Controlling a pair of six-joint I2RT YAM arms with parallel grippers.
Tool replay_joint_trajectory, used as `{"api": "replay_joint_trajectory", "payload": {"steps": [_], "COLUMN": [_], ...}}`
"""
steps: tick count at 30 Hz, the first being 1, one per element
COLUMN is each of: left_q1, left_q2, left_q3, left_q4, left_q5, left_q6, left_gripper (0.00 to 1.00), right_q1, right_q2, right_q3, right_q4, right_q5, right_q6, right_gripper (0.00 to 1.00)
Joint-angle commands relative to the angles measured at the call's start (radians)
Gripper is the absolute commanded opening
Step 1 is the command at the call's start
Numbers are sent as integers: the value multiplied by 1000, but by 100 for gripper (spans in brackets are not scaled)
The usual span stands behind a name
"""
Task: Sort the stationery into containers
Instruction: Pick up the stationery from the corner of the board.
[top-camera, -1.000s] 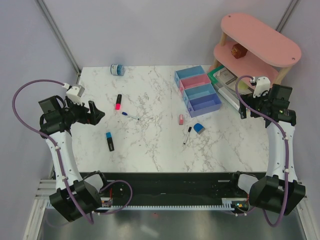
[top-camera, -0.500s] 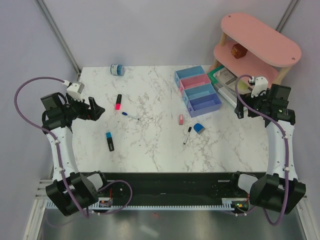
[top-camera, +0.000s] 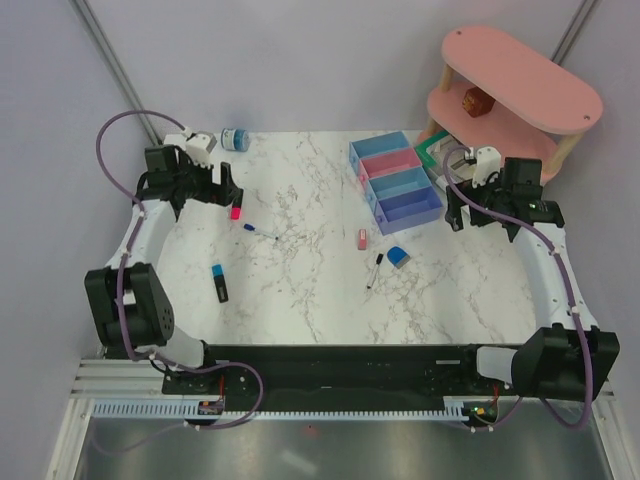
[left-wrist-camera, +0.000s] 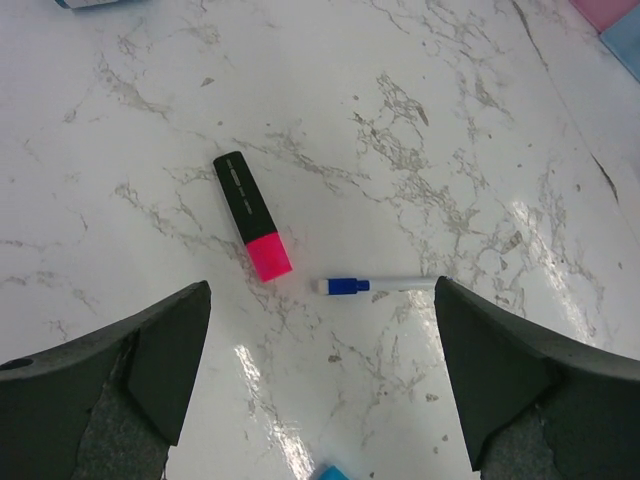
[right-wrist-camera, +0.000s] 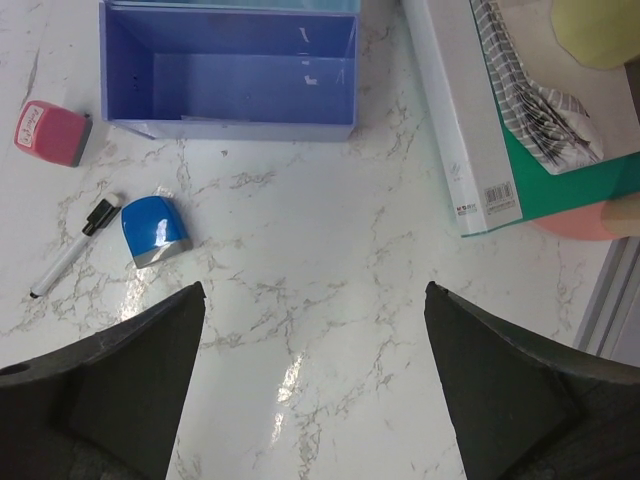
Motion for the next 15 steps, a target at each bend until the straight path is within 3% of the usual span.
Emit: {"api": "replay_joint_trajectory", "payload": {"steps": [1,8,15], "left_q1": [-19,-31,-63], "left_q2": [161,444,686], "left_q3": [178,412,651], "left_q4": [127,227,262], "left_q5": [-123,-268,-275], "left_q6": [-44,-12,27], "left_gripper": [100,100,100], "right_q1": [45,67,67], "right_q2": [19,81,130], "right_q3": [51,84,150], "right_q4": [65,52,15], "right_q5": [48,75,84], "right_q6": [41,19,-49], "right_gripper": [98,98,98]}}
